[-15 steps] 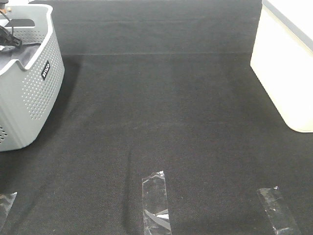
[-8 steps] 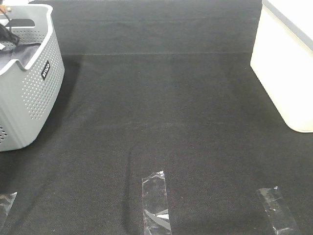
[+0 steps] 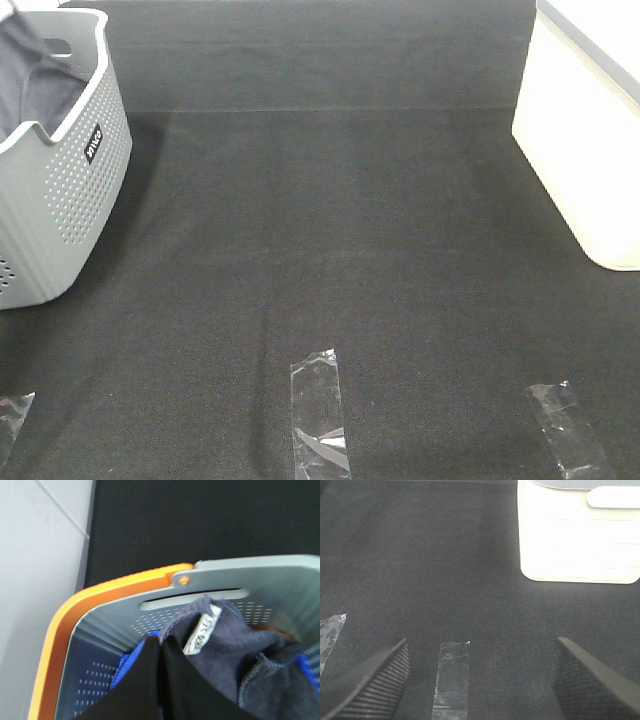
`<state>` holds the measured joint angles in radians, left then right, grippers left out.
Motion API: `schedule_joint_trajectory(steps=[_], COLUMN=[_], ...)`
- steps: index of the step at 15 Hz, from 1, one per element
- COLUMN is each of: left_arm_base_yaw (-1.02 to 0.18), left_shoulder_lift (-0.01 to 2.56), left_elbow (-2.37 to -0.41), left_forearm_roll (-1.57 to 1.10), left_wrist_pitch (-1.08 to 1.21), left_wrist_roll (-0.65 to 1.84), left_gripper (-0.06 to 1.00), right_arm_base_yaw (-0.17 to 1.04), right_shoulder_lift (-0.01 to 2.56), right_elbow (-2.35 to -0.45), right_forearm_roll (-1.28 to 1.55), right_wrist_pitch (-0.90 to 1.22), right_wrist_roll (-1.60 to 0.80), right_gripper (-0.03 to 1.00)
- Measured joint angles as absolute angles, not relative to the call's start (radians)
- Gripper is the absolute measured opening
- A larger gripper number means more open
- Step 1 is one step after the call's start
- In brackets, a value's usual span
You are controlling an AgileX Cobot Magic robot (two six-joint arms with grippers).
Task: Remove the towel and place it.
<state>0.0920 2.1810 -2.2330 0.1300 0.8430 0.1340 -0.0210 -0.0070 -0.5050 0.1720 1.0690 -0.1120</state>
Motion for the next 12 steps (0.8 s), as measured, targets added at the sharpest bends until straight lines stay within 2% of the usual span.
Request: schedule_joint_trajectory(steps=[1,5,12], left_arm_base_yaw=[0.073,0.016,-0.22], left_shoulder_lift=[2.097,1.987,1.832], left_elbow=[-2.233,-2.234,-2.234], left_forearm_roll=[0.049,0.011,0.0], left_wrist_pitch=[0.905,1.004,1.214], left_wrist_roll=[0.211,0.236,0.241], left_gripper=[0.0,0.0,0.0], right_arm_base_yaw=[-0.021,-0.021,-0.021], right_shoulder_lift=[-0.007,-0.007,-0.007], right_elbow=[-0.505,-0.505,-0.505], right_forearm_roll=[0.172,0.172,0.172], right_wrist_pitch=[1.069,1.069,1.069], right_wrist_roll=[-0.112,-0.112,-0.112], right_gripper=[0.73,0.73,0.73])
